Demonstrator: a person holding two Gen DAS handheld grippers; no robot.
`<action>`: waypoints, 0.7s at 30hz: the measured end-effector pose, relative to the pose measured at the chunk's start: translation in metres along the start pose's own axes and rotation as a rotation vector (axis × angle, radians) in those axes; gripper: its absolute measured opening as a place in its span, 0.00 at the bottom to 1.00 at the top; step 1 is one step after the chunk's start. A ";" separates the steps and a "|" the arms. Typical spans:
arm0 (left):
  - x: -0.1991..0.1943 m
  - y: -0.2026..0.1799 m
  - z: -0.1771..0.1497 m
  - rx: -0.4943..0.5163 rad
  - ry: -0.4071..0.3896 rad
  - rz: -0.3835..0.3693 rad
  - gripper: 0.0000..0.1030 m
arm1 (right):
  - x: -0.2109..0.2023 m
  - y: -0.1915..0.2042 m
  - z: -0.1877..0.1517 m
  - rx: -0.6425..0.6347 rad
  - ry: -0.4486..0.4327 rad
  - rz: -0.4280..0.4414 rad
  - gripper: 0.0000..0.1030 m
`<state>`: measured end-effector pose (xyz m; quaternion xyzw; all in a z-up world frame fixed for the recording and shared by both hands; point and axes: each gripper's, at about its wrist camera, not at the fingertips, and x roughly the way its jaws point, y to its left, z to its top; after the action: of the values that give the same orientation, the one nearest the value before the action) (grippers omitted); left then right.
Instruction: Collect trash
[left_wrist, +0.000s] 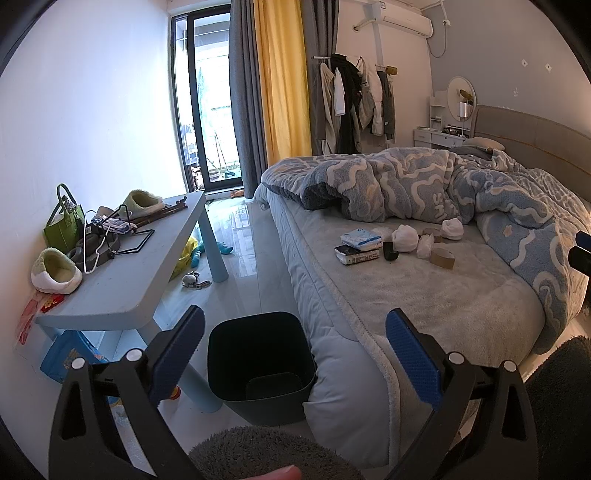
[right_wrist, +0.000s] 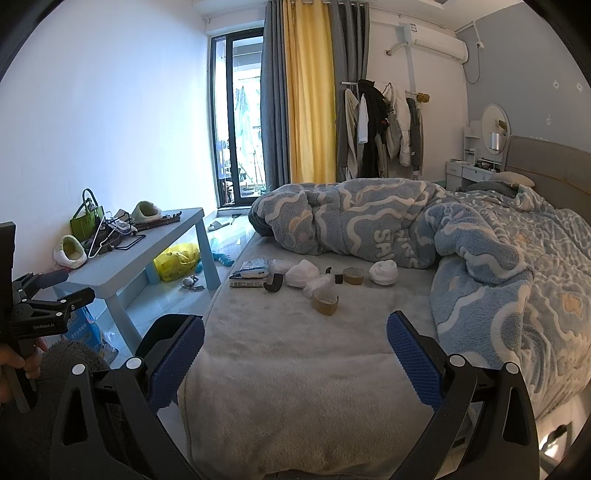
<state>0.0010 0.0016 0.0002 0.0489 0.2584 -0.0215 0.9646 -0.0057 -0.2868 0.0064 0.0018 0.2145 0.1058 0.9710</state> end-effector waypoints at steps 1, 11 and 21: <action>0.000 0.000 0.000 0.000 0.000 0.000 0.97 | 0.000 0.000 0.000 0.000 -0.001 0.000 0.97; 0.001 0.002 0.000 0.002 -0.001 0.001 0.97 | 0.001 0.000 -0.001 -0.001 0.001 -0.001 0.97; 0.001 0.002 0.000 0.001 -0.001 0.001 0.97 | 0.001 0.001 0.000 -0.002 0.001 -0.002 0.97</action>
<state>0.0019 0.0033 0.0001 0.0497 0.2580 -0.0211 0.9646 -0.0053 -0.2859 0.0059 0.0004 0.2149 0.1050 0.9710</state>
